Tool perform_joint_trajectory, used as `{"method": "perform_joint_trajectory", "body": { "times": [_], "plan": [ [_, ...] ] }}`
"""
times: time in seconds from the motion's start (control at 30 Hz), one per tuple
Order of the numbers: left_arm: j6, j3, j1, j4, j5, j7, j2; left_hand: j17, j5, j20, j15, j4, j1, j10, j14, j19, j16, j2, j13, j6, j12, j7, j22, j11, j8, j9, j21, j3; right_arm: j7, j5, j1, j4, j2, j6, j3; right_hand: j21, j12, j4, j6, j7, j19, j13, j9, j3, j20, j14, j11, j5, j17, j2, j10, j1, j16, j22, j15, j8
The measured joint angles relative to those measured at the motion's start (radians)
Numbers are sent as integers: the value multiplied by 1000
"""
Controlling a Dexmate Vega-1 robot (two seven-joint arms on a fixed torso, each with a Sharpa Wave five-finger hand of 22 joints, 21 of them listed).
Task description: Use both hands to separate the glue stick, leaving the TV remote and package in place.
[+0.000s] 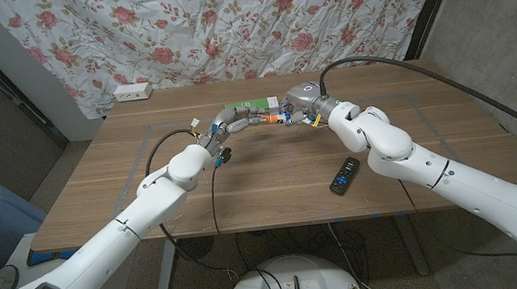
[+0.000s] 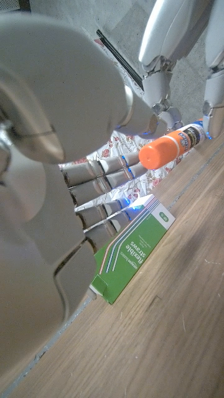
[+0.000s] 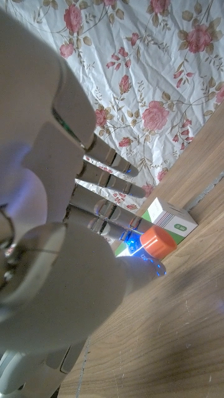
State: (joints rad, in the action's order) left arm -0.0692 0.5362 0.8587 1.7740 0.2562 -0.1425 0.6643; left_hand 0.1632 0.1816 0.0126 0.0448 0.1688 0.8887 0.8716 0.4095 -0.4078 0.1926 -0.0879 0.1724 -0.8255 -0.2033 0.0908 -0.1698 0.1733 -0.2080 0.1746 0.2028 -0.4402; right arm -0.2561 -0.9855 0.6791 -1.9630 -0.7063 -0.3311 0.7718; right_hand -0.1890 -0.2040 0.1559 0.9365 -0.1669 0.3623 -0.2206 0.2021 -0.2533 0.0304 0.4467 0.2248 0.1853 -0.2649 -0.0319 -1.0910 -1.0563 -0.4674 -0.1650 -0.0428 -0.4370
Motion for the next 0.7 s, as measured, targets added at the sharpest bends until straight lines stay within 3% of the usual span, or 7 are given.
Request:
{"method": "perform_joint_trajectory", "body": {
  "times": [0.7],
  "plan": [
    [-24, 7, -7, -1, 0, 2, -3, 0, 0, 0, 0, 0, 5, 11, 21, 0, 0, 5, 0, -27, 7, -7, 0, 7, 0, 0, -8, 8, 6, 0, -4, 7, 6, -2, 3, 0, 0, 0, 0, 0, 0, -1, 1, 0, 0, 0, 0, -1, 5, 0, 0, 0, 0, 0, 0, 4]
  ]
}}
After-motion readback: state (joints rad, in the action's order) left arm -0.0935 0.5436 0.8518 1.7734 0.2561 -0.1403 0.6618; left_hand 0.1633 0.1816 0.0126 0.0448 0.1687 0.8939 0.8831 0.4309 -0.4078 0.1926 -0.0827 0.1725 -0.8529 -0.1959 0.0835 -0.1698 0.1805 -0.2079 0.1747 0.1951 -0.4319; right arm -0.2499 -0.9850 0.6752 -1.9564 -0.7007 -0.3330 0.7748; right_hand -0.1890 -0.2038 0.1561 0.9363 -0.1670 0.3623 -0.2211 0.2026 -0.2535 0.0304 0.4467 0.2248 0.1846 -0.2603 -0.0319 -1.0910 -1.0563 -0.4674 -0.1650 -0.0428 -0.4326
